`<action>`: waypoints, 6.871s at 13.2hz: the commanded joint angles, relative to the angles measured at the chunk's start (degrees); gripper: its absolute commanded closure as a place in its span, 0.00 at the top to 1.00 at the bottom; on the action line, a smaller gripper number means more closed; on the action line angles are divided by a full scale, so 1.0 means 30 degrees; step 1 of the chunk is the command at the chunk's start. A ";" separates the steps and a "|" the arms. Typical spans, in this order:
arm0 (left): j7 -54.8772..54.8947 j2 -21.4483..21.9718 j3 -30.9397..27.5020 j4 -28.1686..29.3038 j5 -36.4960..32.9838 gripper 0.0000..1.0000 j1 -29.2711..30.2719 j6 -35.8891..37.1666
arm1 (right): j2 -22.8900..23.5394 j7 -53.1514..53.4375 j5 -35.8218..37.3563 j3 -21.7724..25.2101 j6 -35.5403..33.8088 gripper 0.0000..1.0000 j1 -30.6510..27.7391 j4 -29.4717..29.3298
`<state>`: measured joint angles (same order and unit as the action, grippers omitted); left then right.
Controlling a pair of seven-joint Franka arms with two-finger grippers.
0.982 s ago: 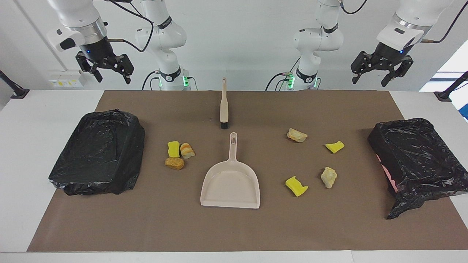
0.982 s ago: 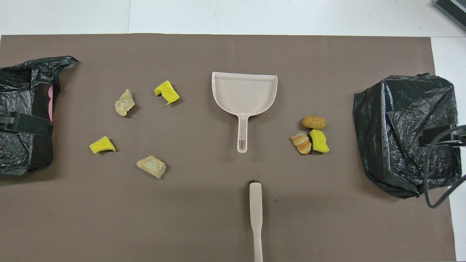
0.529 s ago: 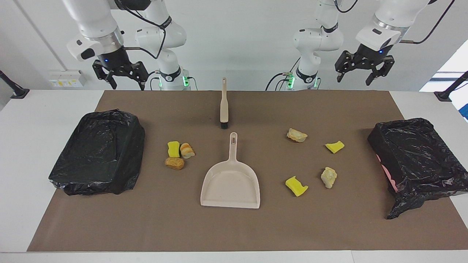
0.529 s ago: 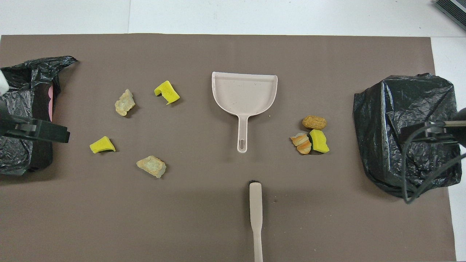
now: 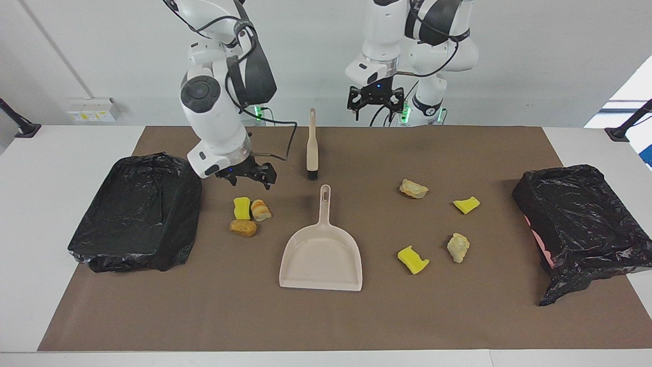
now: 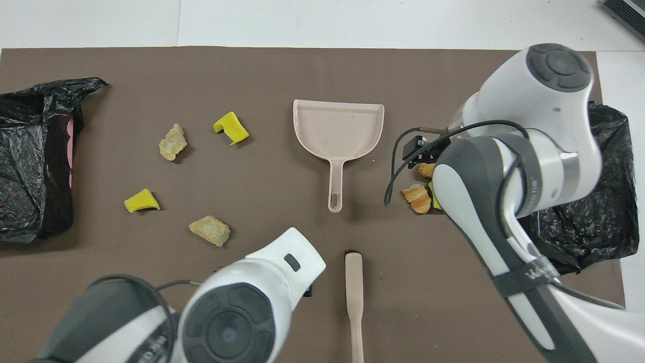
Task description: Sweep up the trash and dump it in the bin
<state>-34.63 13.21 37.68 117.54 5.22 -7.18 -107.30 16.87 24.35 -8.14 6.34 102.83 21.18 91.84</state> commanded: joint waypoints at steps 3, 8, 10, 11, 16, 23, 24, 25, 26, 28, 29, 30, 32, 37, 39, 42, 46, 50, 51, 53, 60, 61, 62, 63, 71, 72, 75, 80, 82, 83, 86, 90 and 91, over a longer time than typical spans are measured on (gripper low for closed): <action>-0.4565 -0.1410 0.4248 0.2831 0.0310 1.00 0.0107 -0.5184 | 0.2165 0.1402 -0.2206 0.0054 0.0616 1.00 0.1085 -0.1224; -0.7177 -0.3433 0.7036 0.2862 0.0251 1.00 0.0078 -0.6914 | 0.4218 0.2694 -0.2268 -0.0150 0.1461 1.00 0.2520 -0.3015; -0.7383 -0.3991 0.7126 0.2978 0.0222 1.00 -0.0068 -0.7122 | 0.4541 0.2694 -0.2297 -0.0210 0.2135 1.00 0.3135 -0.2869; -0.7790 -0.4719 0.7185 0.3240 -0.0010 1.00 -0.0359 -0.7385 | 0.4571 0.2578 -0.2326 -0.0210 0.2313 1.00 0.3108 -0.2868; -1.0342 -0.7535 0.7185 0.3155 -0.3409 0.99 -0.0947 -0.7885 | 0.4600 0.2197 -0.2356 -0.0240 0.2989 1.00 0.3723 -0.2050; -1.0343 -0.7686 0.7185 0.3038 -0.3382 0.17 -0.0977 -0.7799 | 0.4395 0.2282 -0.2444 -0.0269 0.2783 0.00 0.3781 -0.1579; -1.0343 -0.7482 0.7156 0.3009 -0.3382 0.09 -0.0919 -0.7537 | 0.4395 0.2371 -0.2473 -0.0269 0.2755 0.00 0.3811 -0.1608; -1.0314 -0.7335 0.7156 0.2950 -0.3382 0.00 -0.0889 -0.7418 | 0.4395 0.2401 -0.2473 -0.0269 0.2696 0.00 0.3724 -0.1608; -1.0285 -0.6956 0.7127 0.2950 -0.3382 0.00 -0.0831 -0.7040 | 0.4395 0.2314 -0.2444 -0.0269 0.2348 0.00 0.3549 -0.1782; -1.0080 -0.5583 0.6806 0.2950 -0.3382 0.00 -0.0772 -0.5609 | 0.4425 0.1644 -0.2355 -0.0298 0.1175 0.00 0.3052 -0.2338; -0.9557 -0.4648 0.6021 0.2950 -0.3382 0.00 -0.0946 -0.4673 | 0.4367 0.0537 -0.2385 -0.0269 0.1201 0.00 0.3078 -0.2340; -0.8421 -0.3710 0.5114 0.2950 -0.3353 0.00 -0.1180 -0.3793 | 0.4105 -0.0431 -0.2501 -0.0240 0.1231 0.00 0.3107 -0.2340; -0.6541 -0.2505 0.3618 0.2950 -0.3119 0.00 -0.1504 -0.2091 | 0.2878 -0.2305 -0.2298 -0.0035 0.0970 0.00 0.2555 -0.2137; -0.2820 -0.0860 -0.1093 0.2950 -0.2651 0.00 -0.1475 0.0051 | 0.0386 -0.9042 -0.1861 -0.0006 -0.1255 0.00 0.0794 -0.1112; -0.0893 -0.0684 -0.3439 0.2950 -0.2678 0.00 -0.1475 0.0521 | -0.0377 -1.1793 -0.0955 -0.0034 -0.1669 0.00 0.0618 -0.0324; 0.1110 -0.0945 -0.6020 0.3067 -0.2707 0.00 -0.1096 0.0290 | -0.0994 -1.7503 -0.0395 -0.0035 -0.0704 0.00 0.0764 0.1055; 0.4125 -0.1618 -0.9853 0.3067 -0.2883 0.00 -0.0654 -0.1056 | -0.1172 -2.0419 0.1508 -0.0093 -0.0412 0.00 0.1813 0.1905; 0.7054 -0.1709 -1.3988 0.3622 -0.2942 0.00 -0.0538 -0.2697 | -0.0791 -2.0218 0.2067 -0.0064 0.0731 0.00 0.3542 0.2551; 0.7349 -0.1709 -1.4460 0.4088 -0.2971 0.00 -0.0131 -0.3164 | -0.0703 -2.0158 0.2184 -0.0064 0.1023 0.00 0.3808 0.2784; 0.8050 -0.1680 -1.4495 0.5113 -0.3408 0.00 0.1039 -0.4277 | -0.0703 -1.9982 0.2214 -0.0093 0.1784 0.00 0.4043 0.3487; 0.8789 0.0075 -1.4407 0.8367 -0.3528 0.00 0.0783 -0.3555 | -0.0146 -1.7171 0.2507 -0.0064 0.2256 0.00 0.6384 0.4249; 0.8788 0.0311 -1.4349 0.8573 -0.3557 0.00 0.0520 -0.3144 | -0.0146 -1.6531 0.2594 -0.0064 0.2372 0.00 0.6621 0.4541; 0.8527 0.0545 -1.4290 0.8836 -0.3528 0.00 0.0256 -0.2995 | -0.0204 -1.6293 0.2827 -0.0064 0.2634 0.00 0.6652 0.4834; 0.8466 0.0837 -1.4260 0.9216 -0.3528 0.00 -0.0182 -0.3022 | -0.0233 -1.6290 0.2858 -0.0064 0.2637 0.00 0.6653 0.4866; 0.5223 0.1250 -1.2128 0.9981 -0.2186 0.00 -0.1563 -0.2847 | -0.0380 -1.6290 0.2888 -0.0064 0.2637 0.00 0.6653 0.5306; 0.4489 0.1192 -1.1367 0.9981 -0.1513 0.00 -0.1534 -0.2876 | -0.0380 -1.6290 0.2888 -0.0064 0.2637 0.00 0.6624 0.5306; 0.2379 0.0696 -0.9813 0.9894 0.0829 0.00 -0.1563 -0.3517 | -0.0380 -1.6349 0.2888 -0.0064 0.2637 0.00 0.6623 0.5306; 0.1640 -0.0941 -0.7672 0.8406 0.5257 0.00 -0.1476 -0.5862 | -0.0351 -1.6349 0.2888 -0.0064 0.2637 0.00 0.6565 0.5277; 0.1669 -0.1967 -0.6825 0.6854 0.5290 0.00 -0.1476 -0.5981 | -0.0351 -1.6349 0.2888 -0.0064 0.2608 0.00 0.6565 0.5277; 0.1814 -0.2465 -0.6297 0.6440 0.5290 0.00 -0.1504 -0.6098 | -0.0351 -1.6349 0.2888 -0.0064 0.2608 0.00 0.6594 0.5277; 0.3271 -0.3055 -0.4772 0.5766 0.5261 0.00 -0.1475 -0.7388 | -0.0351 -1.6320 0.2888 -0.0064 0.2608 0.00 0.6594 0.5277; 0.7195 -0.3497 -0.4679 0.3660 0.5261 0.00 -0.1242 -0.4327 | -0.0351 -1.6291 0.2888 -0.0064 0.2608 0.00 0.6565 0.5277; 0.7902 -0.3467 -0.4767 0.2667 0.5261 0.00 -0.0806 -0.2456 | -0.0351 -1.6290 0.2888 -0.0064 0.2608 0.00 0.6594 0.5277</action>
<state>-16.18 4.23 24.24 130.95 19.94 -10.94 -122.58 16.96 -25.63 -0.75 6.30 109.36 41.14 105.84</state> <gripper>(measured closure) 0.744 0.683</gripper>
